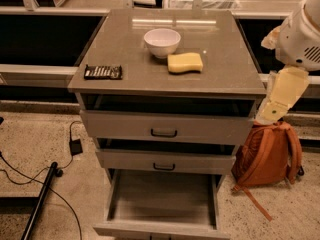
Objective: Place sponge into bottom drawer
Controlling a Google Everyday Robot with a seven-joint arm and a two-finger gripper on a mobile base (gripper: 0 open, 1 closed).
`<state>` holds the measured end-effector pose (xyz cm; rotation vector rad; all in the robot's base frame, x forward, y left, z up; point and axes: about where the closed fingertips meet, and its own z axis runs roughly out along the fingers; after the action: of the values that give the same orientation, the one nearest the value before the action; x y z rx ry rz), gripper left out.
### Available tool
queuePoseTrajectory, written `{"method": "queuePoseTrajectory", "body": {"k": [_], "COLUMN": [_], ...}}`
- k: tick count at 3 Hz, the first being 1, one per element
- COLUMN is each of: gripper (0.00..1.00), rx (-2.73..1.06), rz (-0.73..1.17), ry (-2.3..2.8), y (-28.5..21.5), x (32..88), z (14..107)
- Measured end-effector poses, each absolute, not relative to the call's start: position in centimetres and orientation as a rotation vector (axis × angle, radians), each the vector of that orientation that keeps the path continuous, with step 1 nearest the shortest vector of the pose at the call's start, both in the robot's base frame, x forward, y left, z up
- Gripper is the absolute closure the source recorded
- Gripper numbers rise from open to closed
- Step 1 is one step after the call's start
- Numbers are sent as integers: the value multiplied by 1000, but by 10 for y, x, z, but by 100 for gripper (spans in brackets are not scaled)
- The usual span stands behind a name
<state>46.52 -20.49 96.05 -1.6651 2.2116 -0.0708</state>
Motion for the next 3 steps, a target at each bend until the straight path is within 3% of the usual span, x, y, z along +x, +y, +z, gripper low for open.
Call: {"method": "queuePoseTrajectory", "body": {"k": [2, 3], "gripper": [0, 0], "rx": [-1631, -1635], "rz": [-11, 65], "ry": [2211, 2188], "y": [-203, -198], "x": [470, 511], "z": [953, 934]}}
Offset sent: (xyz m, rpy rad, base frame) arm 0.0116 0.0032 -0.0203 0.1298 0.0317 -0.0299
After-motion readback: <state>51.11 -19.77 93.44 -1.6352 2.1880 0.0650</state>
